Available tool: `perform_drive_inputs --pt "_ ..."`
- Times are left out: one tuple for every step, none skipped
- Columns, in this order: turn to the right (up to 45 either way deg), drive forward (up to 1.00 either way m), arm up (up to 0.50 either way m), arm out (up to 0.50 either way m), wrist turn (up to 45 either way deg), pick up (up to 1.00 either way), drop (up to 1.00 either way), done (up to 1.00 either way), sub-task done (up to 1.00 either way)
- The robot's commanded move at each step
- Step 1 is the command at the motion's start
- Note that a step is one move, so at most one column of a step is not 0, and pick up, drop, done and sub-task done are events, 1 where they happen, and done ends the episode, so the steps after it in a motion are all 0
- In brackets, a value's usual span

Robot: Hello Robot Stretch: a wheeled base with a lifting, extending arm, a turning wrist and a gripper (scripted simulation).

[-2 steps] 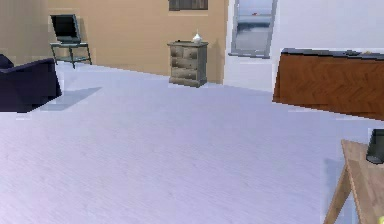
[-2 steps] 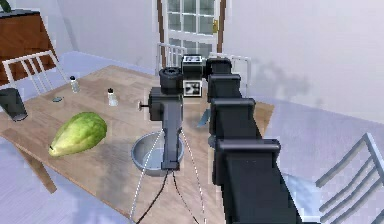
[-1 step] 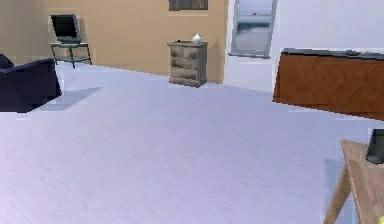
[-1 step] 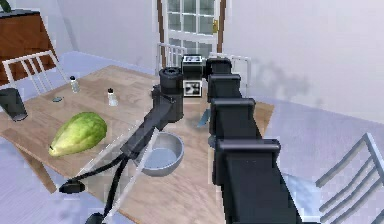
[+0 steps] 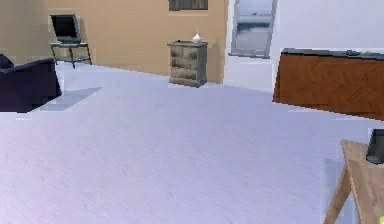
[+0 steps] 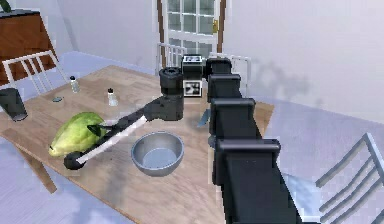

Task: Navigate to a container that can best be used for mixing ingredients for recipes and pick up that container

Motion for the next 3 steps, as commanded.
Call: perform_drive_inputs --pt "0.0 0.00 0.00 0.00 45.0 0.00 0.00 0.00 0.00" --pt "0.0 0.00 0.00 0.00 6.0 0.00 0.00 0.00 0.00" --pt "0.0 0.00 -0.28 0.00 0.0 0.00 0.00 0.00 0.00"
